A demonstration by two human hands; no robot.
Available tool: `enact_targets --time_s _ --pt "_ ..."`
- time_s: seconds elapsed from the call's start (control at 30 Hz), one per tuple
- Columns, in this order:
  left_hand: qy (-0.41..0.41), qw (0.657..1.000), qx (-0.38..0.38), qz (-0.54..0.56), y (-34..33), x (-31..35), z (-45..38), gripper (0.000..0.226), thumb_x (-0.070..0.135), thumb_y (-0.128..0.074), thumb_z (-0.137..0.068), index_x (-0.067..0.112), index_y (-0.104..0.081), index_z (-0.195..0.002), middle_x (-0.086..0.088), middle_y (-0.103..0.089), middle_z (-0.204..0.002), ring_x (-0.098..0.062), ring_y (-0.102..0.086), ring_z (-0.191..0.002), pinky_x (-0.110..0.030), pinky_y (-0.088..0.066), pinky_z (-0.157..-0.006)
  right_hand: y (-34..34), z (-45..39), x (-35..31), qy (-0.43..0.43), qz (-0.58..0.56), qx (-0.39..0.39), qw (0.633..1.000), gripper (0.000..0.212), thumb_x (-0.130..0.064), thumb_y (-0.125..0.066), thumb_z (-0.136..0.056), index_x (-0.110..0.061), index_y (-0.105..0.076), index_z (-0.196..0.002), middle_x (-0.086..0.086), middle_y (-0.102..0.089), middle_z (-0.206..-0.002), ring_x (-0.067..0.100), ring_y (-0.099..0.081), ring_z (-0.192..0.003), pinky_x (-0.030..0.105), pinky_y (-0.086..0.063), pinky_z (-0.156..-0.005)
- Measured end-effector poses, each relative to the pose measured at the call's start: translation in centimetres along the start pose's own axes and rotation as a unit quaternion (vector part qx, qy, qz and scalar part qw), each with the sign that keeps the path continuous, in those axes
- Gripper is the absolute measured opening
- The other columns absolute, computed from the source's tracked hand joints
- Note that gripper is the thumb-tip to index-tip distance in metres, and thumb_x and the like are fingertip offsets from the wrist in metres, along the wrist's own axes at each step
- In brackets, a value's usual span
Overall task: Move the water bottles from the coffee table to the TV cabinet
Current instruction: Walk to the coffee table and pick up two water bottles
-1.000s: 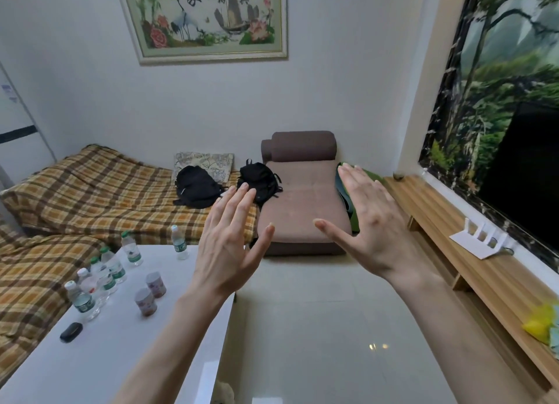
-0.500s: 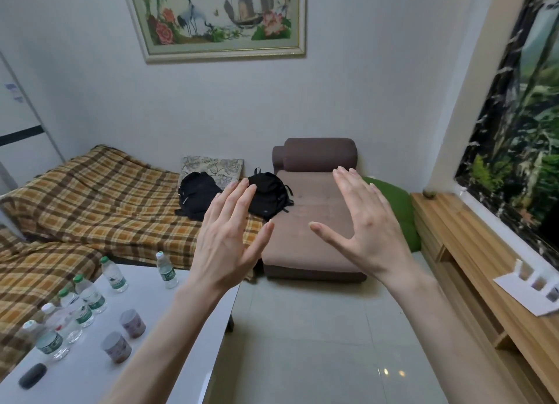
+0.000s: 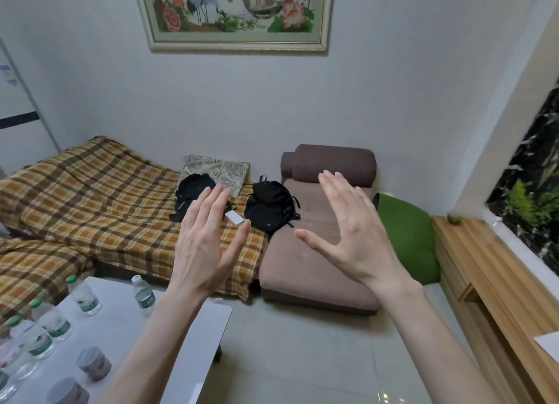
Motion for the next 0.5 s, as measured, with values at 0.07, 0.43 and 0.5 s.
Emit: enact_targets --time_s 0.07,0.43,0.5 --pt "0.012 1.000 0.000 -0.003 -1.9 -1.9 -1.9 0.073 0.063 -0.036 -0.104 0.018 -0.034 -0.161 0.000 -0.033 -0.169 -0.014 -0.021 -0.160 -0.047 -0.026 -0.129 -2.1 -2.7 1.4 0.007 -0.006 -0.012 1.000 0.094 -0.077 -0.044 -0.091 -0.020 -0.021 -0.162 -0.005 -0.022 -0.169 0.006 -0.007 -0.157 0.044 -0.015 -0.128" --pt "0.082 0.995 0.028 -0.040 -8.4 -13.3 -10.7 0.072 0.063 -0.036 -0.104 0.019 -0.035 -0.161 0.000 -0.034 -0.169 -0.012 -0.020 -0.160 -0.044 -0.022 -0.131 -14.2 -17.0 6.5 0.042 -0.045 -0.045 0.997 0.088 -0.079 -0.041 -0.092 -0.029 -0.021 -0.162 -0.011 -0.020 -0.169 0.005 -0.004 -0.157 0.044 -0.011 -0.128" --pt "0.096 0.994 0.031 -0.051 -9.0 -15.3 -11.6 0.072 0.063 -0.037 -0.105 0.019 -0.034 -0.161 0.000 -0.034 -0.169 -0.010 -0.018 -0.161 -0.041 -0.019 -0.131 -16.2 -19.1 6.2 0.058 -0.059 -0.051 0.995 0.088 -0.078 -0.042 -0.092 -0.028 -0.022 -0.161 -0.010 -0.021 -0.169 0.006 -0.006 -0.157 0.044 -0.012 -0.128"
Point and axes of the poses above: each hand's wrist, its own z-axis away from the middle knuckle, its own y-axis out of the back of the hand, x = y × z, the point moved 10 cm from there along -z, towards the middle knuckle
